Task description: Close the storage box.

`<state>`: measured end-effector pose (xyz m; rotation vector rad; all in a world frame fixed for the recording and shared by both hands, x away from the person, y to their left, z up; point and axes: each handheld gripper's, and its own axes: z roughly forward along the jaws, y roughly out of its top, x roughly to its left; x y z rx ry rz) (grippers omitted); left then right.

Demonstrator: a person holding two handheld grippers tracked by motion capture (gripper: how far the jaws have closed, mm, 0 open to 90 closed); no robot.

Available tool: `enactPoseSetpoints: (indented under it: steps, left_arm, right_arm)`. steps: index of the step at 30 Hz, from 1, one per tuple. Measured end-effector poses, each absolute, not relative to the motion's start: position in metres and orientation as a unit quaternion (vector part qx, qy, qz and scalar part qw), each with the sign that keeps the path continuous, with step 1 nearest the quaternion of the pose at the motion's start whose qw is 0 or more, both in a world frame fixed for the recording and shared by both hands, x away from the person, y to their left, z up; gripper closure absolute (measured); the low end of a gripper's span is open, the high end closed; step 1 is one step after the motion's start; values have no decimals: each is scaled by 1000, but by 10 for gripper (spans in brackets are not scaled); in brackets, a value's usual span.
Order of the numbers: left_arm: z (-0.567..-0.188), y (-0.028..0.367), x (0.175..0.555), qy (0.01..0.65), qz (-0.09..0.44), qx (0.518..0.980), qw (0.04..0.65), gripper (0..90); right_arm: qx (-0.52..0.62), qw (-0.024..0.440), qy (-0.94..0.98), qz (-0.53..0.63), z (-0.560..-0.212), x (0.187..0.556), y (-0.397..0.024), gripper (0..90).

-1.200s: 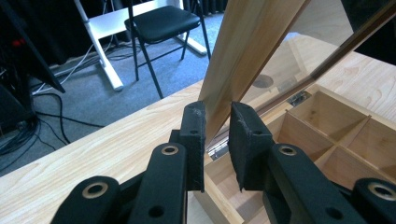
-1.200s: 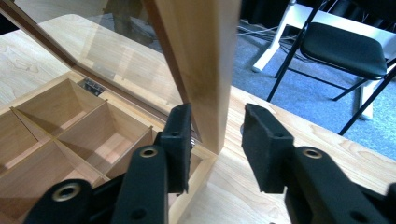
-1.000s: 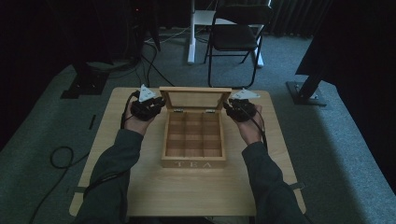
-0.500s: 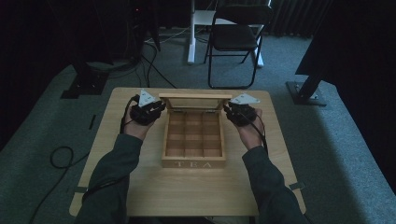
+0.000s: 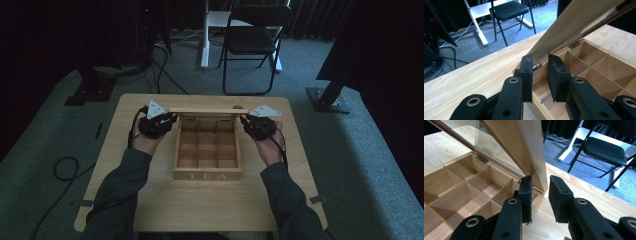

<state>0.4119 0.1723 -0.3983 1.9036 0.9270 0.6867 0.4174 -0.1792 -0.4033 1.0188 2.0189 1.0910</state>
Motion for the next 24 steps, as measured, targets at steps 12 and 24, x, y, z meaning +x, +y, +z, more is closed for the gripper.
enactPoseSetpoints:
  steps: [12, 24]
  left_arm:
    - [-399, 174, 401, 370, 272, 769, 444, 728]
    - [-404, 174, 396, 369, 267, 772, 442, 728]
  right_arm:
    - [382, 324, 765, 405, -403, 403, -181, 687]
    - [373, 329, 761, 415, -395, 383, -177, 589]
